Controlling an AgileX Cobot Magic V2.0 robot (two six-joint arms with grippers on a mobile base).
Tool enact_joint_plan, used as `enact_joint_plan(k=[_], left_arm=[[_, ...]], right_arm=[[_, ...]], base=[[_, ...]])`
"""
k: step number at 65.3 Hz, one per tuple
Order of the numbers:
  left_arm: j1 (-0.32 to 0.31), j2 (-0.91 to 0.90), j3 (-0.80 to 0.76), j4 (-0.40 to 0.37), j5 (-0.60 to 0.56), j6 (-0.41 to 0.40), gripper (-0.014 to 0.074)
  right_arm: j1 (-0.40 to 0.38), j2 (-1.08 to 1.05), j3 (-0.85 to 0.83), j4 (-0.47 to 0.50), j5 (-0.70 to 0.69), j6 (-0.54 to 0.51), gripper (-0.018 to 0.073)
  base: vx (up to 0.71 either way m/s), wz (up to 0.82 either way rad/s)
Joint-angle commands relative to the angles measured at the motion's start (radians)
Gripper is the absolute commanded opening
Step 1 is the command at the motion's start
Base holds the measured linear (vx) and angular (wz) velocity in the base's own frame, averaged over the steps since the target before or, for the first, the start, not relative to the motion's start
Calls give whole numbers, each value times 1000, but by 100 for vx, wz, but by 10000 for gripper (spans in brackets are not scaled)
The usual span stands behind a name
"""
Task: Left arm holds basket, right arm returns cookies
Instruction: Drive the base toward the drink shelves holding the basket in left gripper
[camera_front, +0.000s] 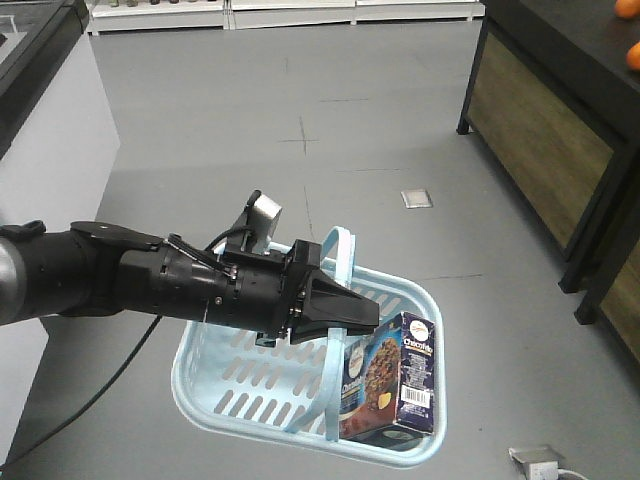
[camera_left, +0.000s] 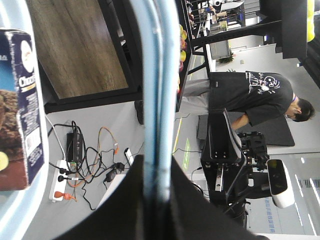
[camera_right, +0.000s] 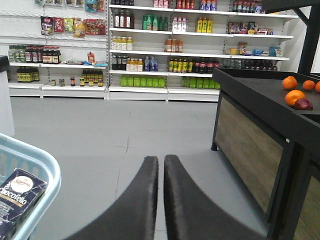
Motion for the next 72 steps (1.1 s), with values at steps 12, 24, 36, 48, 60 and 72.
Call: enact_joint_plan(k=[12, 24, 36, 48, 60, 72], left_arm=[[-6, -58, -27, -131, 69, 15, -6], [-6, -58, -27, -131, 69, 15, -6], [-6, -58, -27, -131, 69, 15, -6], [-6, -58, -27, -131, 69, 15, -6], [-6, -58, -27, -131, 69, 15, -6], [-6, -58, -27, -131, 69, 15, -6]], right_arm=[[-3, -12, 18, -4, -76, -7, -3], [-3, -12, 18, -4, -76, -7, -3], [-3, -12, 18, -4, -76, -7, -3], [-3, -12, 18, -4, -76, -7, -3], [-3, -12, 18, -4, -76, -7, -3], [-3, -12, 18, -4, -76, -7, -3]], base=[[26, 0], [29, 7], [30, 9], [30, 9], [32, 8], [34, 5]])
